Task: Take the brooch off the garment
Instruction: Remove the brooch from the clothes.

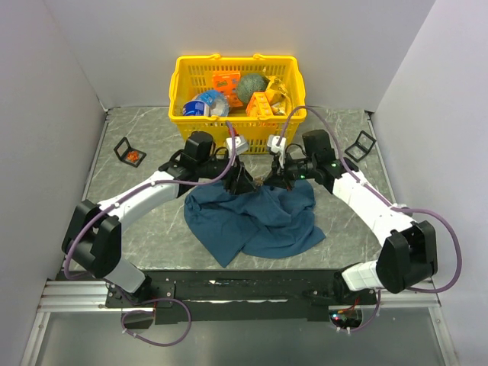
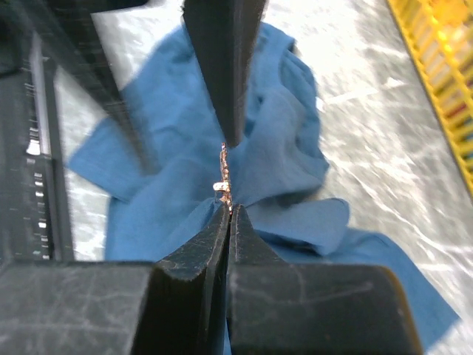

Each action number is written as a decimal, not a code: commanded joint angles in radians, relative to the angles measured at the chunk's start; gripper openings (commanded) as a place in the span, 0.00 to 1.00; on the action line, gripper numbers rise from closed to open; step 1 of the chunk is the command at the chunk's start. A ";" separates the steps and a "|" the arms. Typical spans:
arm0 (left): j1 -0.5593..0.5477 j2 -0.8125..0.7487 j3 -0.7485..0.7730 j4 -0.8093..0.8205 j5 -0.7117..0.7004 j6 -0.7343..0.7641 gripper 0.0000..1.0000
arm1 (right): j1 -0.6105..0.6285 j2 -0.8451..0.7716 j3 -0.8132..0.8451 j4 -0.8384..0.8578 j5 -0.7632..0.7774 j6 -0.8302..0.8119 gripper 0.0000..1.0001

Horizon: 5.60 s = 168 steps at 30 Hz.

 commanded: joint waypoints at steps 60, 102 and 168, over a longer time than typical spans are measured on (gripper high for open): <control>-0.064 0.055 0.090 -0.178 -0.161 0.157 0.01 | 0.117 -0.181 -0.037 0.104 0.893 -0.040 0.00; -0.018 0.047 0.141 -0.153 -0.417 0.163 0.21 | 0.169 -0.052 0.239 -0.735 0.665 -0.123 0.00; -0.190 0.029 0.004 -0.009 0.204 0.105 0.75 | 0.048 -0.031 0.302 -0.980 0.010 -0.189 0.00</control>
